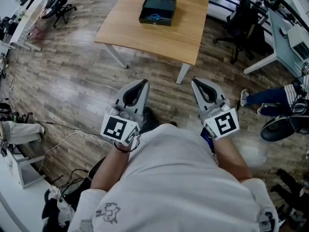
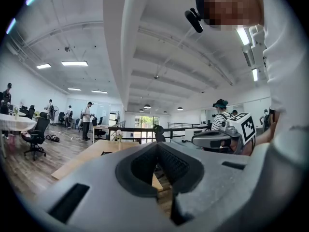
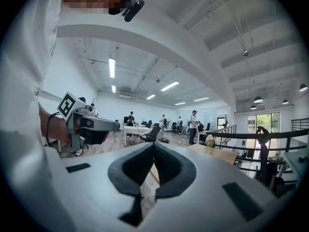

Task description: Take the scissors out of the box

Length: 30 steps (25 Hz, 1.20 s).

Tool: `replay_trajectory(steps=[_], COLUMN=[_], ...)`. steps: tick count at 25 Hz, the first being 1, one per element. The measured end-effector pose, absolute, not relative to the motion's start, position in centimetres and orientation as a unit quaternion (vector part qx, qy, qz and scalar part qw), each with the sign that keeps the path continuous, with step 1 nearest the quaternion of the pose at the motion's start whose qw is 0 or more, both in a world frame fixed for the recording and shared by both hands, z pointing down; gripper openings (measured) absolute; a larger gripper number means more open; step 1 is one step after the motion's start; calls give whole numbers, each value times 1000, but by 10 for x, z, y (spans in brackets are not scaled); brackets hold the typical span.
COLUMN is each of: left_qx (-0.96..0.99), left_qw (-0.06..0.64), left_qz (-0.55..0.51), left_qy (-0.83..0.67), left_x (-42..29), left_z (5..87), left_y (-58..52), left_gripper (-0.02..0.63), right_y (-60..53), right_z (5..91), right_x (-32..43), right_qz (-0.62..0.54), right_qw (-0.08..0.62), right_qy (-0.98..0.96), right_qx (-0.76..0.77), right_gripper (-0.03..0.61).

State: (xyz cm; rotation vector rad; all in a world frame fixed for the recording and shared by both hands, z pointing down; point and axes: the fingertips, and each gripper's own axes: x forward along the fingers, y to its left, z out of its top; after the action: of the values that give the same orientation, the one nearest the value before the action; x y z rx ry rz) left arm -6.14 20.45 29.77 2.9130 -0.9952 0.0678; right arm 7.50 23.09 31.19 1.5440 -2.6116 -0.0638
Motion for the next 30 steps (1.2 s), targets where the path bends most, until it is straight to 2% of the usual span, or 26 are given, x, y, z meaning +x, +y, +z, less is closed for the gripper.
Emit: replay_trajectory(steps=[3, 15, 30], left_qx=[946, 944, 952], left_qw=[35, 52, 57], left_qz=[24, 23, 25], left_qy=[-322, -325, -300], left_x=[-62, -93, -162], left_z=[299, 317, 314], left_y=[198, 159, 60], left_gripper=[5, 5, 5], right_y=[224, 184, 78], right_z=[312, 326, 323], right_x=[74, 52, -9], right_qz=[-22, -18, -13], right_qw=[54, 71, 82], right_qy=[-859, -856, -839], right_qx=[509, 512, 538], right_gripper=[7, 172, 203])
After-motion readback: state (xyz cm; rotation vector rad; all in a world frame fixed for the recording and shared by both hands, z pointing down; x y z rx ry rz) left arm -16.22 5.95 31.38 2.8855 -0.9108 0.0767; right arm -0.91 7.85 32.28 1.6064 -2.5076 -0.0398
